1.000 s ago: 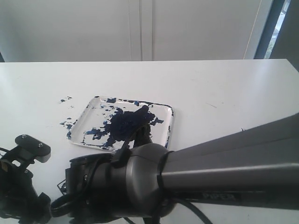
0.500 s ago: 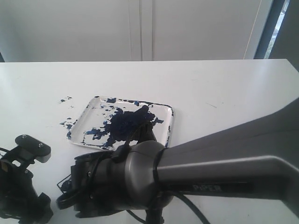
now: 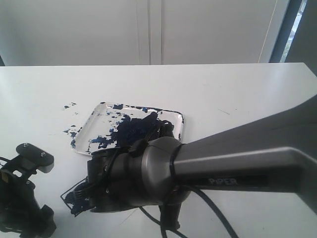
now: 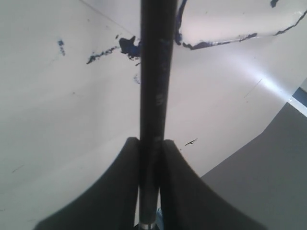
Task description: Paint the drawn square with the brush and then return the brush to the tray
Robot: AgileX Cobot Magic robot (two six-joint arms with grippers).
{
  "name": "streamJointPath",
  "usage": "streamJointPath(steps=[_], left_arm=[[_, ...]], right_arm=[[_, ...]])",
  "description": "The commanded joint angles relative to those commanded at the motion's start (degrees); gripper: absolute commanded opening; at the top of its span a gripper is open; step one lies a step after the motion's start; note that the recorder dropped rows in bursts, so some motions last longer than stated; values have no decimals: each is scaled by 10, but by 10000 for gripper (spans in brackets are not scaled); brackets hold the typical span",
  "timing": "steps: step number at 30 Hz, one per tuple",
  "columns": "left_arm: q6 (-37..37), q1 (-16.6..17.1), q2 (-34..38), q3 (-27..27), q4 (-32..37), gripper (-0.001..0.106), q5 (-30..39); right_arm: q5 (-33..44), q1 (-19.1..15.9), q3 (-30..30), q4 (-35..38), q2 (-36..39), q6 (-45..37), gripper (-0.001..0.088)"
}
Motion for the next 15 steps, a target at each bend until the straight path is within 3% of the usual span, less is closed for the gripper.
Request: streamJointPath(steps=[15], left_arm=[[0,0,0,0,0,752,0]], right_arm=[[-4,48,0,0,0,-1,0]])
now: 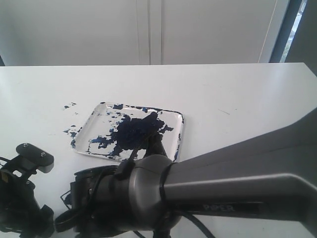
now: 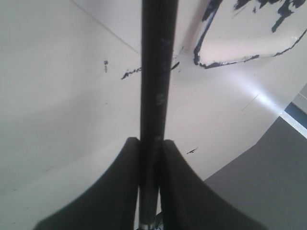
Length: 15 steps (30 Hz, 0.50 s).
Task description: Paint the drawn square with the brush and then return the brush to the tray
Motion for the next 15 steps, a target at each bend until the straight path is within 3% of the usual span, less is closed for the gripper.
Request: streamJointPath(steps=[15], left_arm=[[0,0,0,0,0,752,0]], right_arm=[[-3,19,0,1,0,0,0]])
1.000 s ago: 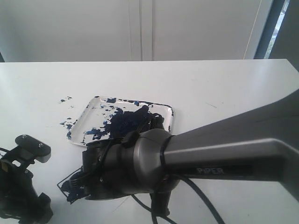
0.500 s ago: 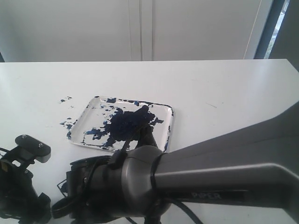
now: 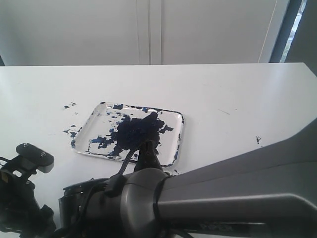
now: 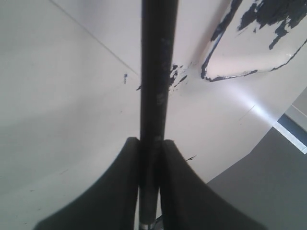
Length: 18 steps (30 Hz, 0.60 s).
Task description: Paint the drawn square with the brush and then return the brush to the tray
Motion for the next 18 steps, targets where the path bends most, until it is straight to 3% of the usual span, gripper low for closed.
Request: streamJointPath(steps=[18], left_arm=[[0,0,0,0,0,752,2]], right_arm=[[10,-52,0,-20,0,13,0]])
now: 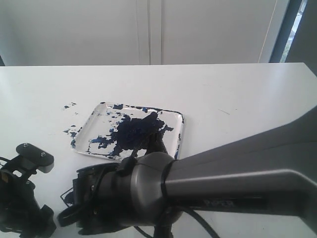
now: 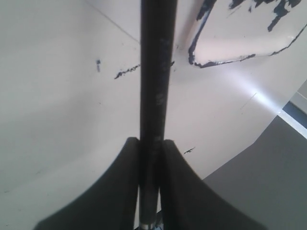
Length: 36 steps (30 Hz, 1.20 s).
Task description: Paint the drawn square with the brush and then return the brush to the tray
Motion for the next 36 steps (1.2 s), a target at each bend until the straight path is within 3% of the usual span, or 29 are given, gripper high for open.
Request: streamJointPath(steps=[5,12,26,36], left_arm=[[0,0,0,0,0,752,0],[0,0,0,0,0,752,-1],[0,0,0,0,0,752,-1],[0,0,0,0,0,752,0]], right_arm=[[0,-18,0,-1,0,1,0],[0,-17,0,13,0,1,0],[-7,44,0,25,0,1,0],[-1,57,0,31,0,0,0]])
